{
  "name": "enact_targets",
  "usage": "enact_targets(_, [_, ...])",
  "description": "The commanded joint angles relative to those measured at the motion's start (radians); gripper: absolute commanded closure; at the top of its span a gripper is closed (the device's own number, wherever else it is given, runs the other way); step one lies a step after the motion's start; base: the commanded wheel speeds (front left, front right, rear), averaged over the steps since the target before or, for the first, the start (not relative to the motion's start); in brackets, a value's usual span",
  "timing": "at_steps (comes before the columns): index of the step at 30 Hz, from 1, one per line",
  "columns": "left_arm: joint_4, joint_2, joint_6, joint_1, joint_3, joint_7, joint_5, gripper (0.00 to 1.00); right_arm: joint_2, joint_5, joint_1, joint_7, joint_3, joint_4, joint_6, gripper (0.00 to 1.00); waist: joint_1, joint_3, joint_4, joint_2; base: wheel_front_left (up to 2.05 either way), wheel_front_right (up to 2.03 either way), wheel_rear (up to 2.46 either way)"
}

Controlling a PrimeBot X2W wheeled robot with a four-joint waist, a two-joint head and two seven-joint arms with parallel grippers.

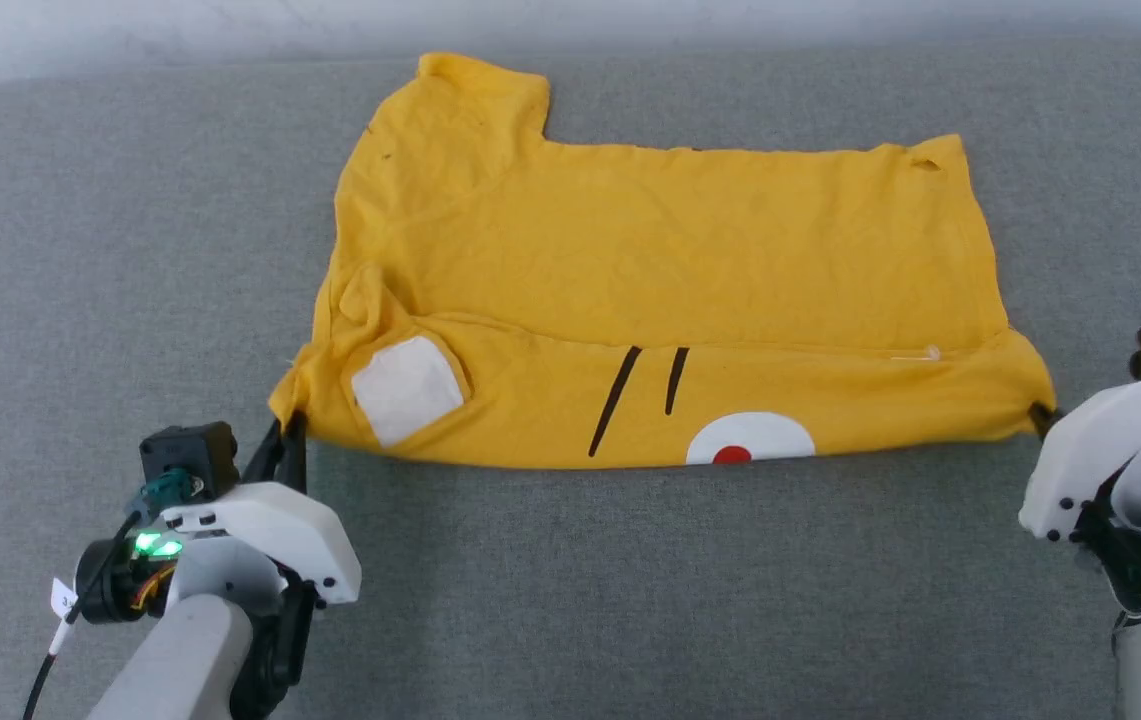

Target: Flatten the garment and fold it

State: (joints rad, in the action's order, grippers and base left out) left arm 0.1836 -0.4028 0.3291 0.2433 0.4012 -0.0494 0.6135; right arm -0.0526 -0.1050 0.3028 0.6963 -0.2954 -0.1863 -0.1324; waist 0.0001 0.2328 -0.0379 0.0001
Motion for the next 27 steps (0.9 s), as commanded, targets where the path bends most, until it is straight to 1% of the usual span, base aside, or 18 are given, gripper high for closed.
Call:
enact_targets(1, [0.009,0.000,0.002,0.018,-0.002,0.054,-0.027,1.00,0.002,-0.001,-0.009,-0.068,-0.011,0.023,0.002,1.00,-0.0001,-0.021,0.005,-0.0001,0.00,0.00,0.00])
enact_targets(5, [0.005,-0.004,0.025,-0.001,-0.006,0.128,-0.062,1.00,0.002,-0.024,-0.039,-0.186,-0.029,0.053,0.002,1.00,-0.0001,-0.060,0.014,-0.0001,0.00,0.00,0.00])
enact_targets(7, [-0.009,-0.012,0.041,-0.028,-0.007,0.139,-0.071,1.00,0.002,-0.039,-0.070,-0.213,-0.039,0.070,0.002,1.00,-0.0001,-0.081,0.020,-0.0001,0.00,0.00,0.00])
enact_targets(10, [-0.029,-0.025,0.057,-0.064,-0.006,0.132,-0.076,1.00,0.002,-0.050,-0.109,-0.219,-0.048,0.097,0.002,1.00,-0.0001,-0.100,0.026,-0.0001,0.00,0.00,0.00])
enact_targets(13, [-0.084,-0.047,0.088,-0.133,0.005,0.089,-0.079,1.00,0.002,-0.056,-0.176,-0.187,-0.066,0.140,0.002,1.00,-0.0001,-0.119,0.032,-0.0001,0.00,0.00,0.00])
enact_targets(16, [-0.144,-0.073,0.120,-0.206,0.024,0.021,-0.080,1.00,0.002,-0.051,-0.242,-0.127,-0.082,0.178,0.002,1.00,-0.0001,-0.130,0.036,-0.0001,0.00,0.00,0.00])
enact_targets(20, [-0.216,-0.084,0.148,-0.287,0.054,-0.076,-0.059,1.00,0.002,-0.033,-0.314,-0.036,-0.093,0.197,0.002,1.00,-0.0001,-0.131,0.040,-0.0001,0.00,0.00,0.00])
enact_targets(23, [-0.234,-0.087,0.144,-0.310,0.072,-0.113,-0.044,1.00,0.002,-0.024,-0.340,0.000,-0.097,0.175,0.002,1.00,-0.0001,-0.119,0.044,-0.0001,0.00,0.00,0.00])
enact_targets(27, [-0.204,-0.077,0.120,-0.295,0.081,-0.118,-0.029,1.00,0.002,-0.026,-0.335,-0.016,-0.098,0.106,0.002,1.00,-0.0001,-0.099,0.047,-0.0001,0.00,0.00,0.00])
